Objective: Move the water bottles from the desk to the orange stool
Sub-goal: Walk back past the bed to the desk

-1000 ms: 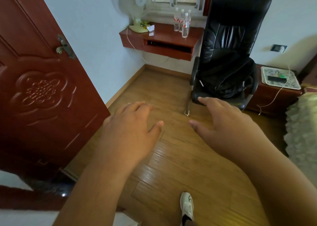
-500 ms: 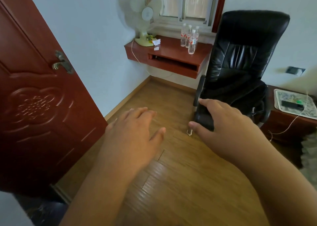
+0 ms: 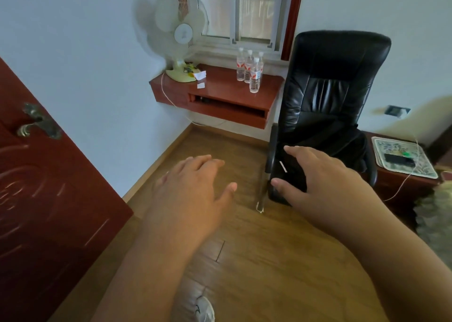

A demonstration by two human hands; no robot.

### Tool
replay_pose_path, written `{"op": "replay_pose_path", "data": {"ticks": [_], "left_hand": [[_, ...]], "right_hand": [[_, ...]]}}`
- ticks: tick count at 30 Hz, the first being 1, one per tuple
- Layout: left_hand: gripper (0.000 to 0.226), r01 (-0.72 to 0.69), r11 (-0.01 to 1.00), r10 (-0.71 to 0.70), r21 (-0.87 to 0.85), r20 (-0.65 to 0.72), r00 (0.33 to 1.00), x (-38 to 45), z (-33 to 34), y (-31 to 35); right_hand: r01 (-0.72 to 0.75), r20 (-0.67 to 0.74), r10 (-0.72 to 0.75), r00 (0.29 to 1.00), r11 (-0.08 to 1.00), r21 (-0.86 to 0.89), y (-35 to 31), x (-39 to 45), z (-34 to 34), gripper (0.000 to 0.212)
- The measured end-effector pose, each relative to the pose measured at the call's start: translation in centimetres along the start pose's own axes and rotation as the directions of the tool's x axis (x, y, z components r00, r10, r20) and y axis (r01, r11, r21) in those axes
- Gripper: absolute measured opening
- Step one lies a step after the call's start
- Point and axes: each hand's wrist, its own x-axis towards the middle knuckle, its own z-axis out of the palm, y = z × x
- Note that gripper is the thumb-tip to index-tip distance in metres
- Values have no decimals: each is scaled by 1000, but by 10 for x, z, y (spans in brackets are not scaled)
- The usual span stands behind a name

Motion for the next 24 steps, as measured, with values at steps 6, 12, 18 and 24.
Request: {"op": "replay_pose_path", "data": {"ticks": [6, 12, 18, 24], "left_hand": [[62, -38, 999, 38, 3, -11, 999, 83, -27, -44], [60, -80, 997, 80, 9, -8, 997, 144, -45, -83], [60, -93, 996, 93, 3, -15, 996, 192, -48, -102], [60, -52, 998, 52, 19, 11, 999, 245, -39, -110]], "right_hand": [[-61, -58, 59, 997, 998, -20, -42, 78, 0, 77], [-96, -85, 93, 992, 995, -28, -76, 133, 13, 77], [-108, -67, 106, 992, 994, -27, -87, 180, 22, 78], [-88, -11, 88, 996, 996, -13, -81, 243, 37, 78]]}}
